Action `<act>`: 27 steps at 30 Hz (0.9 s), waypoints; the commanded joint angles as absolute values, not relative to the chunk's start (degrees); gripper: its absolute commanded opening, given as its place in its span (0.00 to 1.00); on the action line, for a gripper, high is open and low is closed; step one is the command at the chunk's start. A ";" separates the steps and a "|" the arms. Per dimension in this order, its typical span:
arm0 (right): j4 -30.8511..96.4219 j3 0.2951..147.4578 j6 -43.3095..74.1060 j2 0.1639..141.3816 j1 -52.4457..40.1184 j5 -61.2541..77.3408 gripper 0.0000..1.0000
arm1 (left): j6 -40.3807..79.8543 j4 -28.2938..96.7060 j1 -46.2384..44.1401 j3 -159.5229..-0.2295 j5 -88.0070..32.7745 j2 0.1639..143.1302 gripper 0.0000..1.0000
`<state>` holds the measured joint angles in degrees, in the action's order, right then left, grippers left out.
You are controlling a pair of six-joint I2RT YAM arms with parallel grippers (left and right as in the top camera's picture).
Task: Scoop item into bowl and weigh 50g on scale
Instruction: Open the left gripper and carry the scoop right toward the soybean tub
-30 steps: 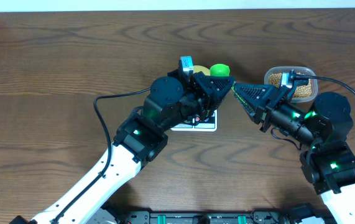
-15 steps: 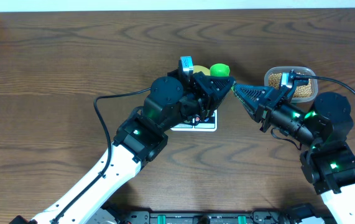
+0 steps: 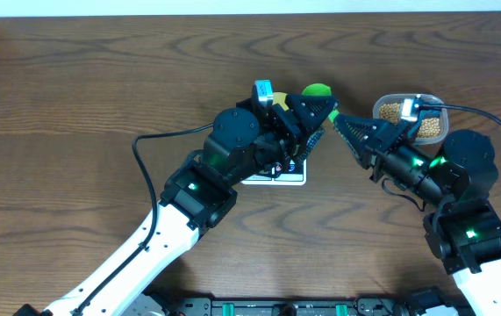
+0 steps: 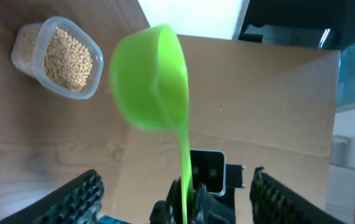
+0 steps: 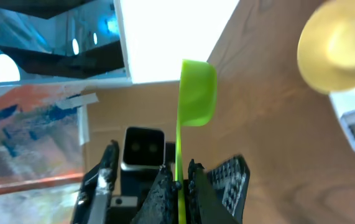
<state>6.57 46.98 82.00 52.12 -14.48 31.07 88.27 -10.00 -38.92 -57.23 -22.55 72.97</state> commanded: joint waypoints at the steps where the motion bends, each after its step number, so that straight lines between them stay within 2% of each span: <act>1: 6.92 48.05 72.40 52.10 -14.28 24.01 0.02 | 84.79 -9.04 -39.07 -58.26 -22.44 73.32 0.80; 7: 12.86 48.05 58.52 52.07 -11.29 16.23 0.01 | 83.35 -2.26 -37.67 -58.26 -22.41 73.32 0.82; 14: 24.82 48.05 42.15 52.07 -6.98 8.27 0.01 | 66.87 8.21 -33.85 -58.26 -22.41 73.32 0.83; 19: 29.43 48.05 41.04 51.96 -5.56 3.18 0.01 | 58.08 15.40 -29.95 -58.26 -22.44 73.32 0.83; 27: 31.66 48.05 39.92 51.90 -5.56 3.14 0.01 | 45.08 23.33 -22.04 -58.26 -25.17 72.97 0.83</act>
<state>30.85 47.16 42.06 52.12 -5.80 4.62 53.80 22.20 -24.77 -57.25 -22.87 72.97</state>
